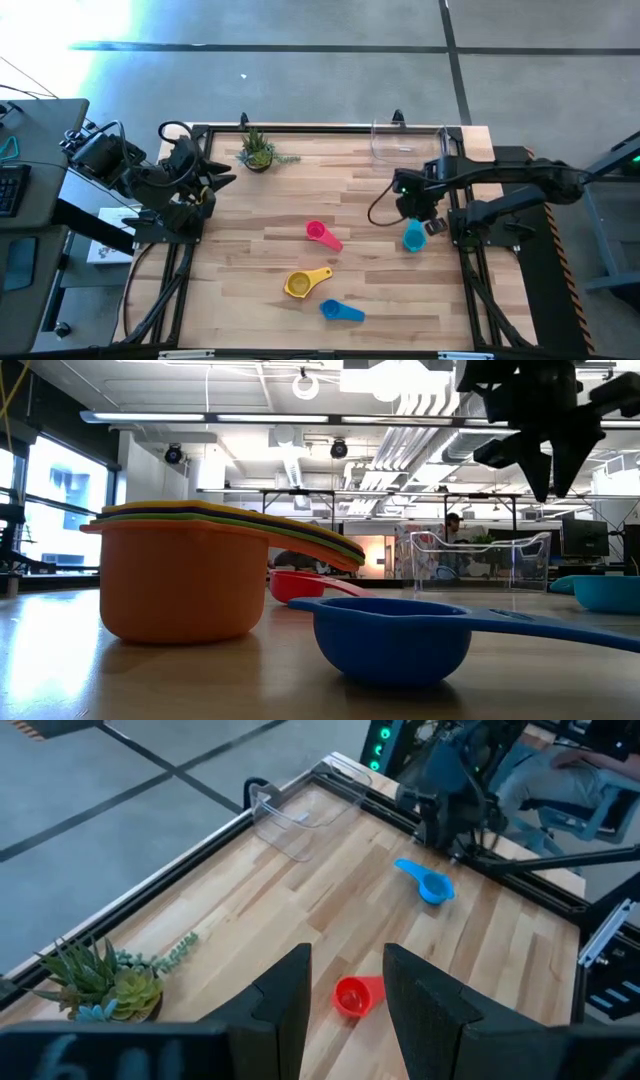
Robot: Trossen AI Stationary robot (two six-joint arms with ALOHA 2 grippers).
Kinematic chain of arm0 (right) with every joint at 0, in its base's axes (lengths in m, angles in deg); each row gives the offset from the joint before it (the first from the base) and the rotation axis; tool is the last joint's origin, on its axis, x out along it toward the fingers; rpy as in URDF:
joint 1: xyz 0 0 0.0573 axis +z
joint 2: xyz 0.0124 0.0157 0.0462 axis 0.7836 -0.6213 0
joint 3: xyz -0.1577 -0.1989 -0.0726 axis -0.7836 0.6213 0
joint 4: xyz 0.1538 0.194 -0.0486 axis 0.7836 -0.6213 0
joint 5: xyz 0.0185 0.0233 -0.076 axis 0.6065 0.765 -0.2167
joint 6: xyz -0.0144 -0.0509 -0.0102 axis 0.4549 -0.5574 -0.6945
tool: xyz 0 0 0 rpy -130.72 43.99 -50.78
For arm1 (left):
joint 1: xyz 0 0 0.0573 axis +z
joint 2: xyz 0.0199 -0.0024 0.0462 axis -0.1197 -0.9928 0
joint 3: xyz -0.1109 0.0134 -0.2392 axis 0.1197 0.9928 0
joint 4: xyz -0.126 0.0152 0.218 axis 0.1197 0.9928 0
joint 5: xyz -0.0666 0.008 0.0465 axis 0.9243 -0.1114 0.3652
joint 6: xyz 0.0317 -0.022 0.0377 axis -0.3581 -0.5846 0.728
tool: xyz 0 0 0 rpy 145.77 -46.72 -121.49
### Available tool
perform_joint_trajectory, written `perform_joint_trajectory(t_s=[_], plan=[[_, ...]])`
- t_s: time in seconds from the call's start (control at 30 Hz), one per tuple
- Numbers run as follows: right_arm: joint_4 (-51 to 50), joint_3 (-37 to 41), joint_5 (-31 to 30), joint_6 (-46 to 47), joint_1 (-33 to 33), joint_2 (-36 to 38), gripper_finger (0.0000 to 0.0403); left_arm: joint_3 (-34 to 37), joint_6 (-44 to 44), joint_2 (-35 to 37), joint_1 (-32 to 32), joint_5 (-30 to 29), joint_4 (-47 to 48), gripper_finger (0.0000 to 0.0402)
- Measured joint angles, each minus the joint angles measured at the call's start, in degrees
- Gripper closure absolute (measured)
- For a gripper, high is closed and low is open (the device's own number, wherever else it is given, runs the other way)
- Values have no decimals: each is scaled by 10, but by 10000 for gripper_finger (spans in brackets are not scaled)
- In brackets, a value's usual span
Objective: Nest measuring cups in basket
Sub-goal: Stack the light blue measuring cup on top of the yellow measuring cup
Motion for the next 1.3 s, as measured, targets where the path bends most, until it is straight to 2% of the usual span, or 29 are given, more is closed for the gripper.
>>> perform_joint_trajectory(t_s=[0.3,0.47,1.07,1.2,1.3], plan=[[59,7,-3,-59,65,-2,316,0,-24,0,0,-9,0,286],[77,7,0,-51,78,-6,316,0,-25,0,0,-15,0,286],[74,7,17,-46,112,-111,310,0,-25,0,0,-17,0,286],[73,7,5,-63,122,-136,300,0,-25,0,0,-17,0,286],[75,7,-31,-69,129,-152,299,0,-25,0,0,-17,0,286]])
